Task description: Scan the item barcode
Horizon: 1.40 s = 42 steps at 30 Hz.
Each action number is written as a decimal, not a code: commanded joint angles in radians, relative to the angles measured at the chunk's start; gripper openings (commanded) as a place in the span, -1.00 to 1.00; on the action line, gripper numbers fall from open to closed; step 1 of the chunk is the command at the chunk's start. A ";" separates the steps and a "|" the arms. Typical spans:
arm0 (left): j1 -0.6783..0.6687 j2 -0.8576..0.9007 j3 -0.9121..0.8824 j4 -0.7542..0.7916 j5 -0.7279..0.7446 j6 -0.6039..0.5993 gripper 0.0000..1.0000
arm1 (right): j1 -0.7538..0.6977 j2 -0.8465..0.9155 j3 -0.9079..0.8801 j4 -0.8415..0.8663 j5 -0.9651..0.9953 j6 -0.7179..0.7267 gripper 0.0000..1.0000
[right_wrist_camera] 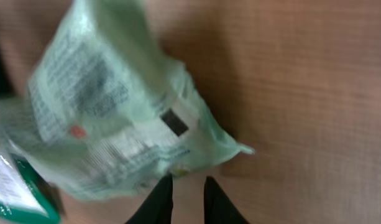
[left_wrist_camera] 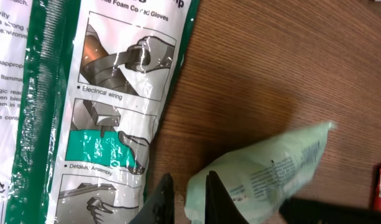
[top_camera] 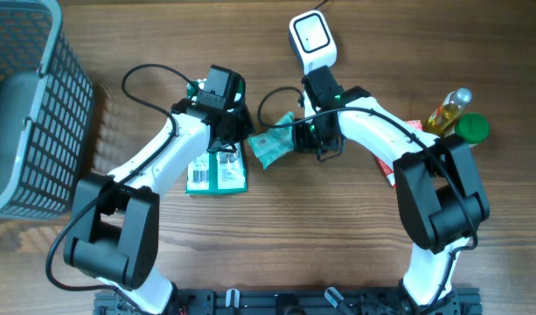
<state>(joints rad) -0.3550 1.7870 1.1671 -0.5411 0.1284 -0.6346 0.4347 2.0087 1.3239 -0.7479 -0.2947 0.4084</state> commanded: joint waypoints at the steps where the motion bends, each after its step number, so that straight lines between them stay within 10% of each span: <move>1: 0.006 0.003 -0.008 0.000 0.009 -0.002 -0.81 | -0.002 -0.015 0.004 -0.063 -0.021 0.029 -0.61; 11: 0.026 0.003 -0.008 -0.001 0.020 -0.002 -0.81 | -0.003 -0.203 0.006 0.045 0.056 0.009 -0.42; 42: -0.093 0.151 -0.008 0.087 0.005 -0.029 -0.89 | -0.155 -0.042 0.003 0.093 -0.044 -0.113 0.15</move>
<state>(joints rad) -0.4461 1.9007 1.1664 -0.4751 0.1390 -0.6498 0.2813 1.9541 1.3247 -0.6285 -0.3183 0.3454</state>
